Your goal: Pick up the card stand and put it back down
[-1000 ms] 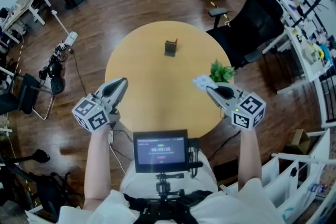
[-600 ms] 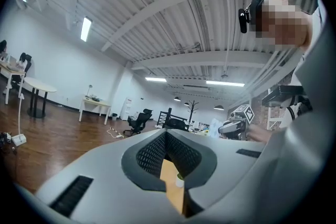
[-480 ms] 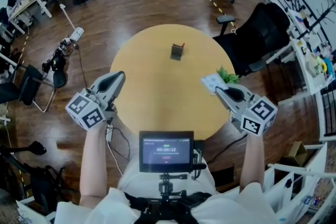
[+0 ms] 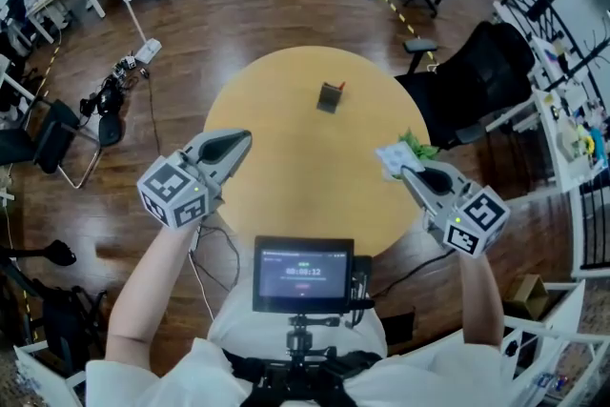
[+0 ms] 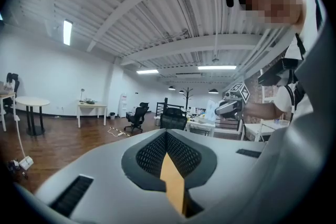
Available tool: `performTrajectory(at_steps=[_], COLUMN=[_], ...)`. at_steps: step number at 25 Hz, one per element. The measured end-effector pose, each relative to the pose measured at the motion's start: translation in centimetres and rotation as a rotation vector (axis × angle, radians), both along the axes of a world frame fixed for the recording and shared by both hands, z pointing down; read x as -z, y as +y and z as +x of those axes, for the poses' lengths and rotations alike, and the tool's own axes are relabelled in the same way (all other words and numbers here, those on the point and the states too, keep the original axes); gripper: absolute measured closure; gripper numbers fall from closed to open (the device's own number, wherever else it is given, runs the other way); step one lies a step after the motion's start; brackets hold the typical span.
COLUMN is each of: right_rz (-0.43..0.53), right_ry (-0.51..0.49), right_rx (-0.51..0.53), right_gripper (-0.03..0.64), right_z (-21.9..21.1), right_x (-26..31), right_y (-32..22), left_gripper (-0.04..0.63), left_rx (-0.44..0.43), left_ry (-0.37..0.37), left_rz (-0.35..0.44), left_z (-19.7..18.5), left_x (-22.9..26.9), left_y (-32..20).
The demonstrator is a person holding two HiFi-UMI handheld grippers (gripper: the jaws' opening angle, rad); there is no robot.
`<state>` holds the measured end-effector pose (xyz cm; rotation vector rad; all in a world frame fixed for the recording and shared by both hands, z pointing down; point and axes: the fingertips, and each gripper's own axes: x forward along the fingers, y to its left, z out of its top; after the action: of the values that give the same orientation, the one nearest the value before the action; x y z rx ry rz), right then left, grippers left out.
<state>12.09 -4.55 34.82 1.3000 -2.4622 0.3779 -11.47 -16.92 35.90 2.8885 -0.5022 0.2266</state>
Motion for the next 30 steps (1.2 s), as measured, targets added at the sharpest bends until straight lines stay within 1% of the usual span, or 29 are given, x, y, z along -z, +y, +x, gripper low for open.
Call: performTrajectory(at_steps=[3, 5, 7, 9, 12, 15, 19, 22, 25, 27, 30], right_rz=[-0.007, -0.019, -0.043, -0.083, -0.123, -0.142, -0.093, -0.074, -0.060, -0.054, -0.045], right_ry=[0.049, 0.062, 0.065, 0.083, 0.148, 0.162, 0.163, 0.148, 0.132, 0.133, 0.135], right_rx=[0.023, 0.042, 0.058, 0.080, 0.094, 0.115, 0.122, 0.100, 0.065, 0.057, 0.061], right_gripper=[0.589, 0.589, 0.589, 0.589, 0.589, 0.589, 0.588, 0.588, 0.588, 0.588, 0.588], right_z=[-0.8, -1.0, -1.3, -1.7, -1.7, -2.0, -2.1, -1.6, -0.4, 0.5, 1.2], right_x=[-0.7, -0.8, -1.0, -1.8, -3.3, -3.0, -1.8, -1.5, -1.5, -1.6, -1.6], right_y=[0.0, 0.2, 0.5, 1.0, 1.5, 1.8, 2.1, 2.5, 2.3, 2.2, 2.0], left_gripper=[0.595, 0.595, 0.595, 0.595, 0.595, 0.595, 0.595, 0.595, 0.595, 0.595, 0.595], left_rx=[-0.002, 0.003, -0.003, -0.029, -0.072, -0.076, -0.082, -0.080, -0.067, -0.061, -0.048], left_ry=[-0.023, -0.032, -0.062, -0.094, -0.109, -0.102, -0.076, -0.049, -0.029, -0.026, -0.011], left_rz=[-0.011, -0.028, -0.034, -0.035, -0.037, -0.034, -0.058, -0.071, -0.058, -0.043, -0.044], left_z=[-0.6, -0.4, 0.0, 0.4, 1.3, 1.9, 2.4, 2.8, 3.5, 4.2, 4.6], left_x=[-1.2, -2.0, -3.0, -3.9, -4.4, -3.7, -3.2, -2.9, -2.1, -1.8, -1.7], left_y=[0.0, 0.2, 0.8, 1.5, 2.5, 2.4, 2.4, 2.8, 2.9, 2.9, 2.7])
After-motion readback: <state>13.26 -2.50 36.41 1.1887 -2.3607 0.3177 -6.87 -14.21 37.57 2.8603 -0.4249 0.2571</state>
